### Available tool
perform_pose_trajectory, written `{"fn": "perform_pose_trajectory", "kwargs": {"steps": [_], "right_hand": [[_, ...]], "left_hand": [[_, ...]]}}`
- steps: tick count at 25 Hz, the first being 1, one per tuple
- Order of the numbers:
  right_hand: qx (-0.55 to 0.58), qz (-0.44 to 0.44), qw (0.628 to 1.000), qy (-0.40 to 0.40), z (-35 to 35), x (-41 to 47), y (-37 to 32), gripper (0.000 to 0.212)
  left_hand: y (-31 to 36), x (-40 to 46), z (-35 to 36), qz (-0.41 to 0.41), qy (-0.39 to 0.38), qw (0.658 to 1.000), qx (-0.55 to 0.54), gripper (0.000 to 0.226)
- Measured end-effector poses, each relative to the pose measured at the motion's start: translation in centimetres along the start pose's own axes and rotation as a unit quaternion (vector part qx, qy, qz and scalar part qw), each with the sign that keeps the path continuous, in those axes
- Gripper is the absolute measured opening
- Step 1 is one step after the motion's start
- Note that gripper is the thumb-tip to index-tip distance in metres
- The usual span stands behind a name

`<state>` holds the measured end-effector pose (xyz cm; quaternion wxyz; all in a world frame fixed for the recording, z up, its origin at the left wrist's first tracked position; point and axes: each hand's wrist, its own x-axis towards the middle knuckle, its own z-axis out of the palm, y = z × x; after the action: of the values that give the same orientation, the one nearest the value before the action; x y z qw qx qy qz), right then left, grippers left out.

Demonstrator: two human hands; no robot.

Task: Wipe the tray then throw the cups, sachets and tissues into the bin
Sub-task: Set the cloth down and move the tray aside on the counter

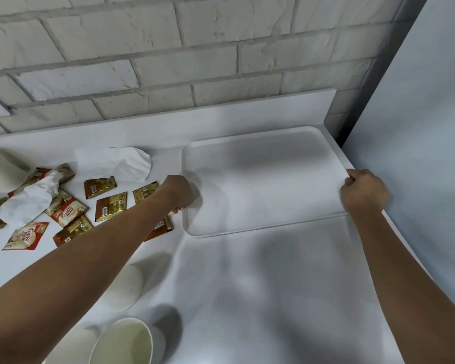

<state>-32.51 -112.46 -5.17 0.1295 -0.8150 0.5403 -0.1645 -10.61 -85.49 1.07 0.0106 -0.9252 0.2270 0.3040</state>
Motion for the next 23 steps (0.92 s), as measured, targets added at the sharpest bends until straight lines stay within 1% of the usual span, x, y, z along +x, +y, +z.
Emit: {"fn": "perform_pose_trajectory", "kwargs": {"steps": [4, 10, 14, 16, 18, 19, 21, 23], "right_hand": [[0.006, -0.009, 1.0, 0.01, 0.5, 1.4, -0.6, 0.03], [0.034, 0.001, 0.999, 0.001, 0.7, 1.9, -0.5, 0.033], [0.03, -0.005, 1.0, 0.004, 0.8, 1.9, -0.5, 0.034], [0.047, 0.016, 0.999, 0.009, 0.8, 1.9, -0.5, 0.036], [0.082, 0.032, 0.996, 0.028, 0.8, 1.8, -0.4, 0.035], [0.093, 0.024, 0.994, 0.046, 0.6, 1.5, -0.4, 0.036], [0.098, 0.001, 0.99, 0.101, 0.4, 1.0, -0.2, 0.038], [0.111, -0.015, 0.981, 0.16, 0.0, 0.3, -0.7, 0.038]], "left_hand": [[-0.4, 1.9, -0.1, -0.031, 0.026, 0.999, 0.003, 0.026], [-0.3, 2.5, -0.2, -0.053, 0.02, 0.998, 0.003, 0.036], [-0.4, 2.3, 0.0, -0.053, 0.031, 0.998, -0.021, 0.03], [-0.8, 2.3, 0.1, -0.047, 0.041, 0.997, -0.037, 0.029], [-1.1, 1.9, -0.1, -0.049, 0.045, 0.995, -0.073, 0.024], [-1.3, 1.4, -0.3, -0.051, 0.048, 0.994, -0.088, 0.022], [-1.3, 0.7, -0.5, -0.046, 0.054, 0.992, -0.105, 0.019], [-1.8, -0.3, -1.0, -0.023, 0.074, 0.986, -0.149, 0.021]]}}
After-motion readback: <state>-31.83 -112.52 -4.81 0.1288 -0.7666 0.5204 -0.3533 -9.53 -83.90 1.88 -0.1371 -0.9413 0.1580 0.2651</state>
